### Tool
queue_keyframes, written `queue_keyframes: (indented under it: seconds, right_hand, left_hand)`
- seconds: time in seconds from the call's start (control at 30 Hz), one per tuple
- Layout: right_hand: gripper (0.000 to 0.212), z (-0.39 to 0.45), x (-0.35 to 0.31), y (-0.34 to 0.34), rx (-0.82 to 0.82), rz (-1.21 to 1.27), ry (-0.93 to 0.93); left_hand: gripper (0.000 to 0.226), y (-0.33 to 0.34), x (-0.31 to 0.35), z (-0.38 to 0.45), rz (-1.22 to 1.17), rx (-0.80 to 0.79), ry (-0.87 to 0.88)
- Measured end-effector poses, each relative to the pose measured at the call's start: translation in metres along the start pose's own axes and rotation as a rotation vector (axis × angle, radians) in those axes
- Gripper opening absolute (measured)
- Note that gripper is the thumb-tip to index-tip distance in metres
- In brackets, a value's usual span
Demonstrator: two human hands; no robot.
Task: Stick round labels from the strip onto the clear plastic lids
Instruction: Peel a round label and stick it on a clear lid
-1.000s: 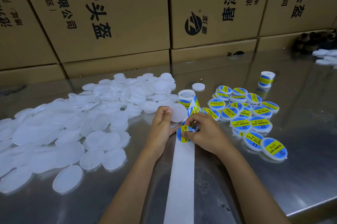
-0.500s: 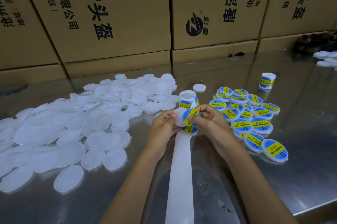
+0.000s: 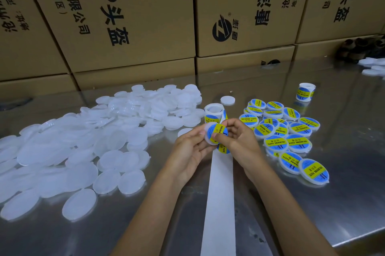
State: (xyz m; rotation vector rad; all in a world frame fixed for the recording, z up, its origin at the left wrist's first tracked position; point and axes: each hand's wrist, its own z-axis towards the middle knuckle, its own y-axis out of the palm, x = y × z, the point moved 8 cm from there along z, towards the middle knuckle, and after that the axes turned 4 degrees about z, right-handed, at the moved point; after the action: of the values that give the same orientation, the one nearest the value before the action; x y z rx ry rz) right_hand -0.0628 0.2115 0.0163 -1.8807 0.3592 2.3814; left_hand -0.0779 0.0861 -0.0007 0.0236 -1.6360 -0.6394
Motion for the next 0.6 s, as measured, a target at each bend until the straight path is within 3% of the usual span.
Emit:
queue_keyframes:
  seconds: [0.6]
  right_hand:
    - [0.032,0.0054,0.0060,-0.0043,0.049,-0.107,-0.089]
  left_hand:
    - [0.037,0.0044,-0.0002,-0.0016,0.014,-0.007,-0.005]
